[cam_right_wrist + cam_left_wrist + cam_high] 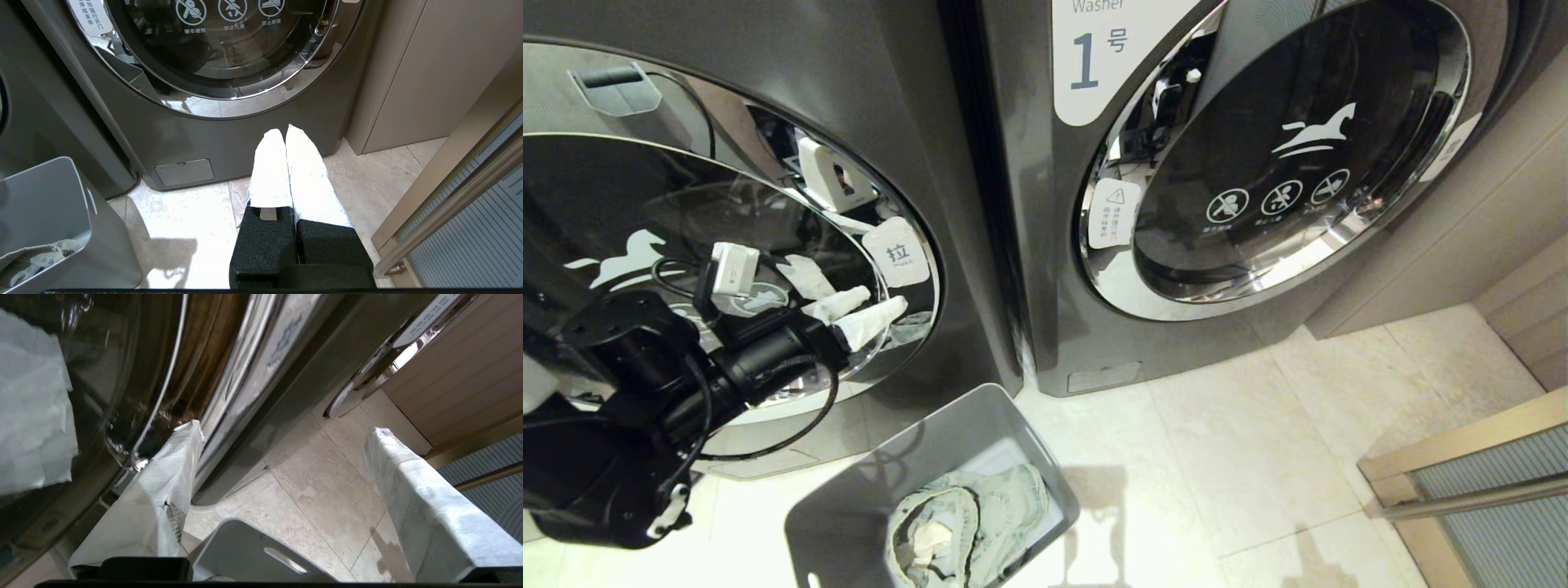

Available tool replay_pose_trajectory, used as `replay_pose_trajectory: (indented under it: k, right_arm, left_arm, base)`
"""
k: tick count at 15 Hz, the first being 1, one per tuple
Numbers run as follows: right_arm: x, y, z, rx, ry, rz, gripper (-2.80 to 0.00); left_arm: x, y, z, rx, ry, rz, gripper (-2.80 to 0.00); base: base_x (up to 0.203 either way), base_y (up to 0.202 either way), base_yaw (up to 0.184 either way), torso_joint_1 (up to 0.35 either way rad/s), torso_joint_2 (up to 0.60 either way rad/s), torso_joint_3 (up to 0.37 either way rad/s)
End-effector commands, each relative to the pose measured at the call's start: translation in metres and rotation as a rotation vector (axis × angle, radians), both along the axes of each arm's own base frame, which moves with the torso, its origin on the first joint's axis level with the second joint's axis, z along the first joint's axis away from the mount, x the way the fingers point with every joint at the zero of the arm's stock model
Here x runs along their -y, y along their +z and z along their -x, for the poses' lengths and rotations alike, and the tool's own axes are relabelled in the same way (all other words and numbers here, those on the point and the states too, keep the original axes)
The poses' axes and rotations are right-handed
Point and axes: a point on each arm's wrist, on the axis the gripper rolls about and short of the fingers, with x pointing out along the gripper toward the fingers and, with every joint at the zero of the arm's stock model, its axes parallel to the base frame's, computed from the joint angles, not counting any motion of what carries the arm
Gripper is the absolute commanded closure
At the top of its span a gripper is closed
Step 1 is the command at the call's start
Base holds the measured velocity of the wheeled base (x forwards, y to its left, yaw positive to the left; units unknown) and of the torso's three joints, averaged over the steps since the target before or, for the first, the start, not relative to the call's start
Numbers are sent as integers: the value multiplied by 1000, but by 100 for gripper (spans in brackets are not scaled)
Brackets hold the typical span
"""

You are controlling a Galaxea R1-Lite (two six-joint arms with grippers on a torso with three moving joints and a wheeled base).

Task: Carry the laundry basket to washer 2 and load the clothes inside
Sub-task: Open the lid of the washing machine

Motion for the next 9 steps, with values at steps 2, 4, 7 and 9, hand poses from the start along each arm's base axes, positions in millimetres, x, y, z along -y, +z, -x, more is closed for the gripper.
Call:
replay_pose_trajectory:
  k: [2, 4, 7, 9]
  right_arm:
    - [0, -11, -4, -39, 1, 0, 0]
    - [0, -11, -4, -39, 1, 0, 0]
    - [0, -11, -4, -39, 1, 0, 0]
    - [0, -11, -4, -39, 1, 0, 0]
  left_arm:
    - [0, 2, -5, 19, -4, 3, -280]
    - [1, 3, -4, 22, -6, 3, -280]
    - [3, 5, -2, 28, -12, -2, -280]
    - [3, 8, 3, 36, -10, -4, -280]
  base:
    - [0, 0, 0, 0, 0, 0]
    - [0, 0, 0, 0, 0, 0]
    - [0, 0, 0, 0, 0, 0]
    - [0, 0, 0, 0, 0, 0]
